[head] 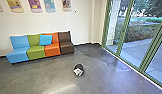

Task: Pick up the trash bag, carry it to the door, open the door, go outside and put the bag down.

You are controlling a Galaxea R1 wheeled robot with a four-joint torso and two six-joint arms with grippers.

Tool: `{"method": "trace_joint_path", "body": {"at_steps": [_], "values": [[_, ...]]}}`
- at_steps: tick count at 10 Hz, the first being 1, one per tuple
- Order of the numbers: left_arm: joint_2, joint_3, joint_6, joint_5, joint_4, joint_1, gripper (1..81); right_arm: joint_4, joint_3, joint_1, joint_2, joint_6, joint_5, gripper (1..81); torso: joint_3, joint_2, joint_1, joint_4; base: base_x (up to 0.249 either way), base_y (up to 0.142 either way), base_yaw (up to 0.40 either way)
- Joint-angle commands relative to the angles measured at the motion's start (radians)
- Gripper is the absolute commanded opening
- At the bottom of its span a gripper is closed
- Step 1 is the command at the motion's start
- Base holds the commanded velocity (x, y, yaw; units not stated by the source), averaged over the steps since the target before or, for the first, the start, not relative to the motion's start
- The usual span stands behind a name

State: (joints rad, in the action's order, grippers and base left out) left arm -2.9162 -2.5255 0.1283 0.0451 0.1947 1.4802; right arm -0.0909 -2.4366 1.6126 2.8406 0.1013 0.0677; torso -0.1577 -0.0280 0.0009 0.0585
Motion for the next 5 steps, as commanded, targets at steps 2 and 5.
{"method": "trace_joint_path", "body": {"at_steps": [2, 5], "values": [[0.009, 0.004, -0.003, 0.058, -0.006, -0.03, 81.1, 0.003, 0.007, -0.021, -0.01, 0.0, -0.058, 81.1, 0.0, 0.0, 0.0, 0.0, 0.136, 0.067, 0.0], [0.011, 0.004, -0.003, 0.056, -0.006, -0.03, 81.1, 0.003, 0.007, -0.019, -0.01, 0.0, -0.058, 81.1, 0.0, 0.0, 0.0, 0.0, 0.136, 0.067, 0.0]]}}
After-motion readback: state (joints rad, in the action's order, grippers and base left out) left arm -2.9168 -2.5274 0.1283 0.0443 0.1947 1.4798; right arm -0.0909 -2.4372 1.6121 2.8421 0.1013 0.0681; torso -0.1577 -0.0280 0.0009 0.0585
